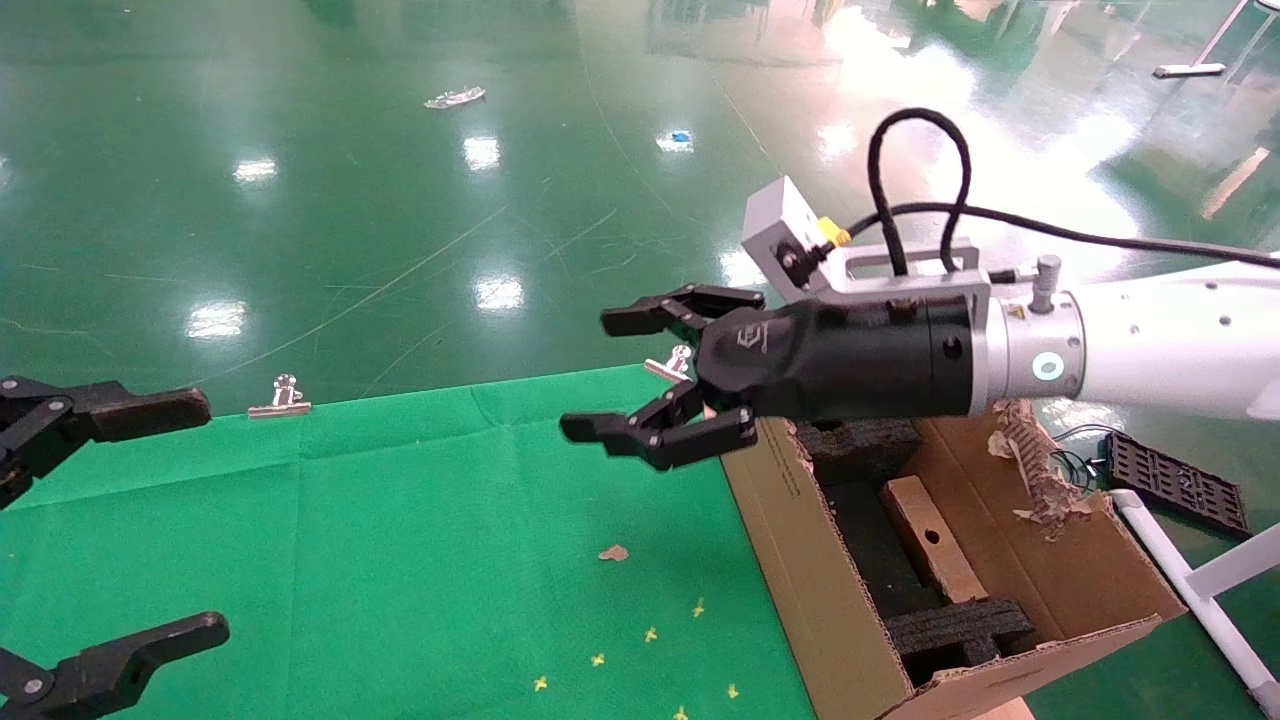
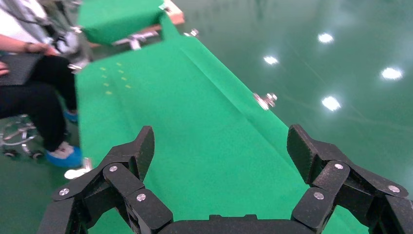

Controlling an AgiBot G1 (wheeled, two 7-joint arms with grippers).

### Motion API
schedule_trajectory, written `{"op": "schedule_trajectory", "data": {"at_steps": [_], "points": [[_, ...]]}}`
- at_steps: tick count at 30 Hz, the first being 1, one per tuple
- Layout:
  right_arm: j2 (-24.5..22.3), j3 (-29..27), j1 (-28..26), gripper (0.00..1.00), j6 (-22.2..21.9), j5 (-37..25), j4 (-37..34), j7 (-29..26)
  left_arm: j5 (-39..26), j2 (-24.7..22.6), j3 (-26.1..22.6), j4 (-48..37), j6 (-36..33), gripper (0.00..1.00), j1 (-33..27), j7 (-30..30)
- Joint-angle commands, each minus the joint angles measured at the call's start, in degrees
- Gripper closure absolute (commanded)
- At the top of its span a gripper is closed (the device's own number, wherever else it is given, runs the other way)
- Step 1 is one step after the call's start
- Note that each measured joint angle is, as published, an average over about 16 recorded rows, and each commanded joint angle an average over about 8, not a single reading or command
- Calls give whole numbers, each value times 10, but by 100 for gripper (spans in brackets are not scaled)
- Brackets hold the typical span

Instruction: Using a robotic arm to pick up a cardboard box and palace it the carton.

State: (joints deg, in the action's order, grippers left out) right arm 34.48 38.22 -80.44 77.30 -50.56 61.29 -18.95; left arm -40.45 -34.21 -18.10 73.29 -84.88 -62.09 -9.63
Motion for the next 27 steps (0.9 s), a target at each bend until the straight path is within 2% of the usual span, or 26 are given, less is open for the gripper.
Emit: {"op": "schedule_trajectory", "data": {"at_steps": [1,18,23,27], "points": [[1,-25,21,0,9,10,14,9,0,0,0,0,0,0,0,0],[5,-223,189,0,84,87,123,82,0,0,0,0,0,0,0,0],[5,-248,210,0,93,98,136,88,0,0,0,0,0,0,0,0],[6,-243,206,0,92,97,133,87,0,0,0,0,0,0,0,0]]}}
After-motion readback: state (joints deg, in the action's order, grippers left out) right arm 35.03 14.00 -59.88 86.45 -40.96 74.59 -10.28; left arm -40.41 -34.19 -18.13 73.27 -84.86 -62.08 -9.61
